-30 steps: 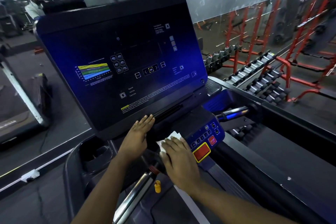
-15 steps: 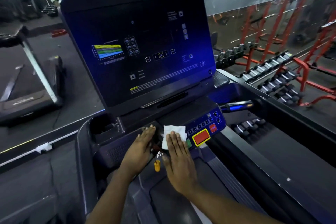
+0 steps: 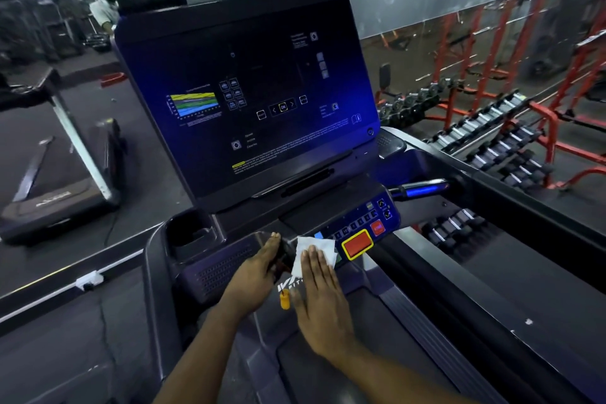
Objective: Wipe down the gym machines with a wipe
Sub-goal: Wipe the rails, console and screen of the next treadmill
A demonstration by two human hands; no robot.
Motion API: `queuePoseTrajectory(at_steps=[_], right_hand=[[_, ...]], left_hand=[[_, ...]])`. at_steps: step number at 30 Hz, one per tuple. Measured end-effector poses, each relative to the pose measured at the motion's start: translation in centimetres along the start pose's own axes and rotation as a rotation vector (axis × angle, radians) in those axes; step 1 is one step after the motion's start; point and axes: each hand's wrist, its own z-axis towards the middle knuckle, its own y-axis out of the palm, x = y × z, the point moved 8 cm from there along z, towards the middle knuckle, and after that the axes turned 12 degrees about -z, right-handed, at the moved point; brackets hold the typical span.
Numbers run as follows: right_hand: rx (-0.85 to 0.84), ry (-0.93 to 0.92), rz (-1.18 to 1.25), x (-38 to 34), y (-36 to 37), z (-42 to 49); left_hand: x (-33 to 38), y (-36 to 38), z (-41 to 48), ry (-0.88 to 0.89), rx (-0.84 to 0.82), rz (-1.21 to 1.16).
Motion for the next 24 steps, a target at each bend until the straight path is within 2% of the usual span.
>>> queuePoseTrajectory(at_steps=[6,10,12,15,17,22,24], right_hand=[[0.063,0.246,0.011,2.8,-1.3,6.7],[0.036,0.073,-0.031,0.5,-0.8,3.6],[0.032,0.047,-0.116,1.3,-0.4,2.8],[0.092,0.254,-0.156,4.3,-1.8,5.9],[0.068,0.368,-0.105,5.3,-2.3,7.5],[-0.003,0.181,-0.147,3.2,-1.7,4.0],[0.012,0.236,-0.155,5.0,-1.8,5.1]], left_hand=[[1.0,0.8,-0.3,0.072,0.038,0.085],[1.2,0.7,0.7,0.087,-0.008,0.090],[1.1,0.7,1.3,0.085,-0.032,0.095],[1.7,0.7,1.9,0.106,-0.042,0.091],[2.0,0.6,2.1,0.092,-0.021,0.057],[2.3,0.0,2.4,0.076,0.084,0.063],[2.5,-0.3,2.3,0.068,0.119,0.074]])
